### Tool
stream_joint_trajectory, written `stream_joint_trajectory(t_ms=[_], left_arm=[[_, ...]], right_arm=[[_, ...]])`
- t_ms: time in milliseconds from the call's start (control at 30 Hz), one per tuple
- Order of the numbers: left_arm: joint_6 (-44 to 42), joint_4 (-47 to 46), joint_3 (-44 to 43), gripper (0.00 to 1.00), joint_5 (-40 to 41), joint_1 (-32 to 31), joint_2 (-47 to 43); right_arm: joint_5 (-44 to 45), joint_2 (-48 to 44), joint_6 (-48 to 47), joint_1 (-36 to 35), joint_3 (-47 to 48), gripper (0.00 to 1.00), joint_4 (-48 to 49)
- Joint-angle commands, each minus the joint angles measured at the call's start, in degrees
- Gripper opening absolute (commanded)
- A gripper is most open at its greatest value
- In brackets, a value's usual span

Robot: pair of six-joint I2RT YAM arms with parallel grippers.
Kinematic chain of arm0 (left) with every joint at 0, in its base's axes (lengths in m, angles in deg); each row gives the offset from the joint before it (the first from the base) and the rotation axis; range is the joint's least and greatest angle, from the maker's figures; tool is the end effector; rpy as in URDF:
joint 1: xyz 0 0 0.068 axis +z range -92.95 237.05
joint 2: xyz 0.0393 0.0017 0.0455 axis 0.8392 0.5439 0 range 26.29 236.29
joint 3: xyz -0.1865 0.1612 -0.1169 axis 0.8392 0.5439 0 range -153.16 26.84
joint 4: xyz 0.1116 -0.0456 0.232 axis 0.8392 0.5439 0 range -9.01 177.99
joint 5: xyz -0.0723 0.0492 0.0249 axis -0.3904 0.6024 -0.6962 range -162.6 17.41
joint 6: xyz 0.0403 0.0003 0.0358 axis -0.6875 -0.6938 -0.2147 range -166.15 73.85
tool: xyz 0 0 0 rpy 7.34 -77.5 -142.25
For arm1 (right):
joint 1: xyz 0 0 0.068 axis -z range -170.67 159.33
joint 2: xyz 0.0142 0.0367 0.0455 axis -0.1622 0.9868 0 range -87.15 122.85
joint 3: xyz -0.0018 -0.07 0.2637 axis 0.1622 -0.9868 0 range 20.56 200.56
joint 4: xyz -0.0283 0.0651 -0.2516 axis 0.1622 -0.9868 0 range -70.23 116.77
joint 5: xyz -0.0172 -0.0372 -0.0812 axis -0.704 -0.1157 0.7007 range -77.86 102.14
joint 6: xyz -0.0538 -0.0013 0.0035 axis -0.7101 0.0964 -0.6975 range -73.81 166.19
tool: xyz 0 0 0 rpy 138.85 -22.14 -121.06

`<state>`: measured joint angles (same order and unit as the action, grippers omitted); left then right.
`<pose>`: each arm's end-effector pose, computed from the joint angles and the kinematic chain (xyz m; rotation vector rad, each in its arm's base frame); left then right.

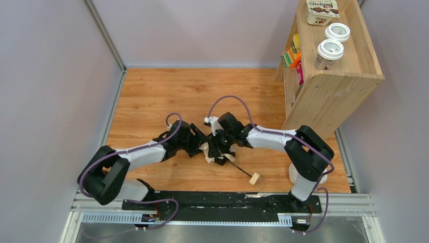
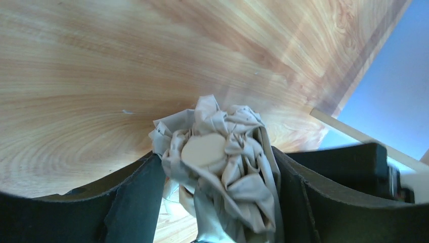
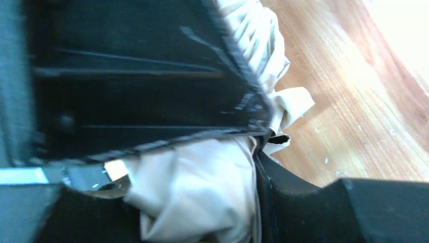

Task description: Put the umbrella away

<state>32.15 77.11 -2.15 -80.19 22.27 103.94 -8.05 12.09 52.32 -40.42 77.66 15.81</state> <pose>0.2010 -0.1453 0.1502 -0.9078 2.4702 -1.0106 0.2160 0.2742 0.1683 -1.1155 2.3696 0.8199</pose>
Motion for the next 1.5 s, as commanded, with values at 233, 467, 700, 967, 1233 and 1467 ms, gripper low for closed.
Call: stream_joint_trajectory(t_ms=[233,467,700,967,1233,1467], left_arm=[[-2.5,-0.2,-3.3,0.77,-2.5,-1.2,0.8],[0.5,-5.3,-1.2,0.2,-5.0,-1.2,5.4],[4.5,-9.3,0.6,0.0,-4.6,-1.2,6.2],[11.1,-3.6,-0.7,0.0,-3.3,-1.2,1.4],[16.3,0.4,-2.4,0.0,-6.5,-1.0,0.1],[18.2,2.7,-1.9,0.0,-9.4,-0.8,-1.2]], right_arm=[[-29.1,1.9,22.3,8.8,1.5,0.0,18.4],[-28.2,2.5,17.4,8.9,2.1,0.0,12.4],[-16.4,-1.2,8.4,6.5,4.5,0.07,-0.8],[16.6,-3.3,1.7,-5.1,3.9,0.64,-7.0],[45.8,1.9,-2.5,-14.1,4.0,0.73,-4.2],[54.1,4.4,-7.8,-15.0,3.0,0.67,-2.0]])
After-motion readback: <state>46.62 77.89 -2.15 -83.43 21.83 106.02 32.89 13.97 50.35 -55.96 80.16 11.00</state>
